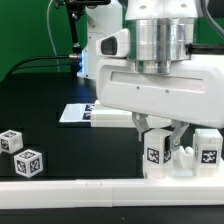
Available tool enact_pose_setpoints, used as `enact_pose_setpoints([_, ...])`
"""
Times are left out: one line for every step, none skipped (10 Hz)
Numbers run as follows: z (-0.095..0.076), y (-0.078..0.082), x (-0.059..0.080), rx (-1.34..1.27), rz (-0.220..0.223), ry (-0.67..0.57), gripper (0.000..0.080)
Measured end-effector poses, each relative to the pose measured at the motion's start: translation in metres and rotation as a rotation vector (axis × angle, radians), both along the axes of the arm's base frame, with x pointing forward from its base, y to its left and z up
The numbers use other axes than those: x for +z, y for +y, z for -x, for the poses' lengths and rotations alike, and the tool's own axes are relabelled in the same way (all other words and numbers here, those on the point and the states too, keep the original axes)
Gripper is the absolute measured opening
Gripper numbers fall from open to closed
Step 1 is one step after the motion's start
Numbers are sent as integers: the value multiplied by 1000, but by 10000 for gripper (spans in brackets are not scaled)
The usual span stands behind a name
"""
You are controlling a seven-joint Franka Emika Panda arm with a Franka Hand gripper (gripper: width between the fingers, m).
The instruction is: Assemble chair
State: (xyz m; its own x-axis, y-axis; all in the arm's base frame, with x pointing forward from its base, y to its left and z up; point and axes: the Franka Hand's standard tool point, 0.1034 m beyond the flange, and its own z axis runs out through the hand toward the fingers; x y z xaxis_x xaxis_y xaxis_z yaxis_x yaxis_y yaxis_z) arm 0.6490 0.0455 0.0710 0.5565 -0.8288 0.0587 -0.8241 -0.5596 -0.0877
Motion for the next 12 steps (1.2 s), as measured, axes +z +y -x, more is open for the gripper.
enact_pose_setpoints([-2, 0, 1, -246, -33, 31, 284])
enact_pose_setpoints([-3, -1, 0, -454, -77, 40, 284])
enact_pose_setpoints([-3, -4, 1, -588, -113, 52, 284])
enact_pose_setpoints([-3, -7, 2, -667, -125, 62, 284])
enact_pose_setpoints([-2, -5, 1, -725, -129, 77, 284])
enact_pose_setpoints([-1, -5, 0, -788, -131, 85, 284])
enact_pose_setpoints([1, -2, 0, -825, -127, 86, 284])
enact_pose_setpoints([3, -4, 0, -859, -97, 79, 284])
enact_pose_setpoints([4, -4, 0, -860, -94, 78, 285])
enact_pose_setpoints([4, -4, 0, -858, -93, 78, 399])
enact_pose_setpoints([3, -3, 2, -830, -90, 74, 399])
enact_pose_setpoints([2, 0, 11, -777, -96, 66, 535])
